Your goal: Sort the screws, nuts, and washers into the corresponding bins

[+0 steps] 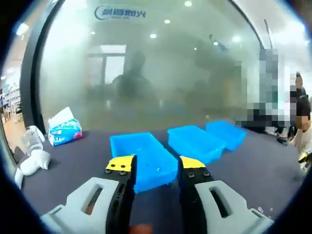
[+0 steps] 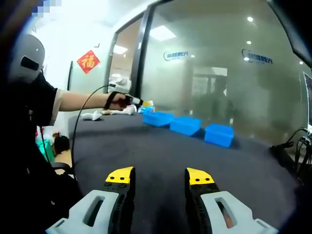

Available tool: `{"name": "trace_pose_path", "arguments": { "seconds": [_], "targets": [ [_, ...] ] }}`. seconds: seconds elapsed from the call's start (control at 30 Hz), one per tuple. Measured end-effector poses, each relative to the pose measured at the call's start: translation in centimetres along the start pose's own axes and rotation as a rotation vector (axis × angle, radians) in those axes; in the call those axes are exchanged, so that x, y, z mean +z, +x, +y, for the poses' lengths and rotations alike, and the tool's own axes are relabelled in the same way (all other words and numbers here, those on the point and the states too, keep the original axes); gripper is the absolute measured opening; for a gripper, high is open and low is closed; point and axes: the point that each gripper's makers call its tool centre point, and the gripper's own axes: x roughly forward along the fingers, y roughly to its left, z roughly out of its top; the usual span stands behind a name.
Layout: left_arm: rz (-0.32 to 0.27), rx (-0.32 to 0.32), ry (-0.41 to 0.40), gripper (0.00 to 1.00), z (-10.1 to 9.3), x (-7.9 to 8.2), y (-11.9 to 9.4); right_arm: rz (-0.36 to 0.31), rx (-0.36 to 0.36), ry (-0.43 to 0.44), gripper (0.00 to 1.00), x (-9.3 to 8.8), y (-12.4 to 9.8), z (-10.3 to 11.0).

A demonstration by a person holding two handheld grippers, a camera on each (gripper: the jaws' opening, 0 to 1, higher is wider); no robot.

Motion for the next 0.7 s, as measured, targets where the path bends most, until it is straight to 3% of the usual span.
{"name": "trace_pose_path", "arguments": {
  "seconds": [0.23,0.37,0.53,0.7],
  "targets": [
    [-0.028,-0.044,0.021,0.36,-1.8,-1.4,-4.8,-0.009,0.007,0.0,0.37,0.1,0.1,0.2],
    [-0.031,-0.092,0.004,0.36,-4.3,-2.9,-9.1,-0.01,0.011,-0.001,0.37,0.1,0.2,0.4],
    [-0.056,-0.11,-0.025,0.37,-4.8,-3.7,-12.1,-0.017,0.014,-0.002,0.37,0.4,0.3,0.5],
    [-0.065,-0.132,-0.002,0.39,-6.0,-4.9,-15.3,-0.027,0.021,-0.004,0.37,0.7,0.3,0.8]
  ]
}}
